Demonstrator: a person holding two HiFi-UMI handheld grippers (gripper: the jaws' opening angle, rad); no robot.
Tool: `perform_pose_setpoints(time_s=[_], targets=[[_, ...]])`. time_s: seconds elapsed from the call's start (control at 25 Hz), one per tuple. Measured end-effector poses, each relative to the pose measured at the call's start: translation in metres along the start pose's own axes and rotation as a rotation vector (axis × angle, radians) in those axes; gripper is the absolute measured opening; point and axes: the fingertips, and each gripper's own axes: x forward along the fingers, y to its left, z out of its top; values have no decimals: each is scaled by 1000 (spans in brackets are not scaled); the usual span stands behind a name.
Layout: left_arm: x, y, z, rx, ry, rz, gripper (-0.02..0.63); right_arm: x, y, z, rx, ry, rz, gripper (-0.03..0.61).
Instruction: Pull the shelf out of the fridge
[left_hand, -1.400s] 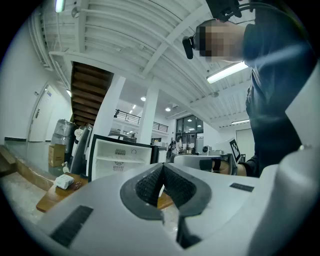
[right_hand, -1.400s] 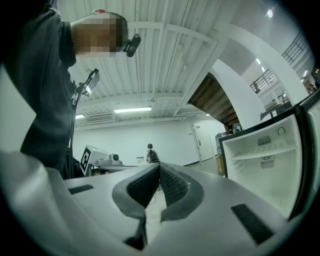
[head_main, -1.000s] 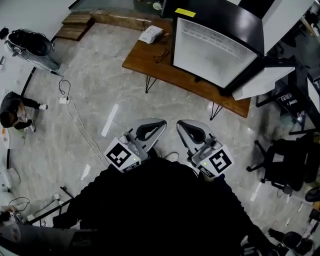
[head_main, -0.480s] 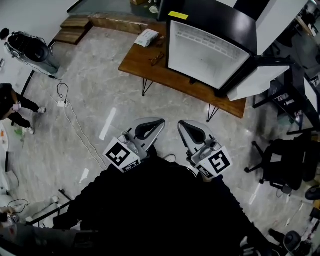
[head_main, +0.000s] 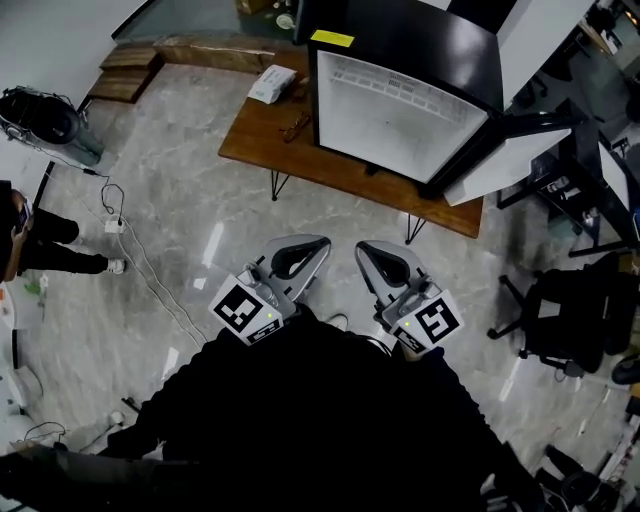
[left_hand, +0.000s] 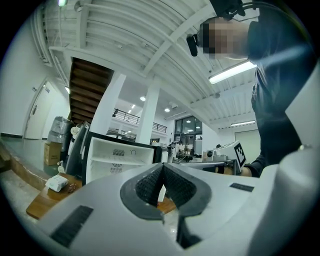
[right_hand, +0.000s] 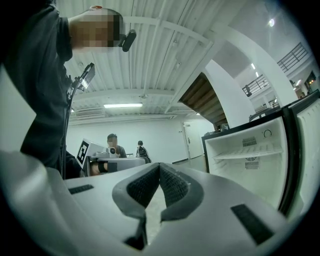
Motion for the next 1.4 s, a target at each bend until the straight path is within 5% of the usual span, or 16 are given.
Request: perform_pose_setpoints(time_s=[0.28, 0.76, 1.04, 1.28, 1.4], targets=[[41, 57, 1, -12, -8, -53, 6, 38, -58, 5, 20, 5, -98, 8], [118, 155, 2, -23, 12, -161, 6, 88, -189, -1, 279, -83, -412, 11], [145, 197, -7, -33, 33, -223, 6, 109, -251, -27, 528, -174, -578, 111], [159, 228, -14, -45, 47, -266, 6, 125, -296, -34, 745, -386, -648, 173], [170, 239, -15, -46, 46, -266, 6, 114, -321, -57, 899, -465, -778, 190]])
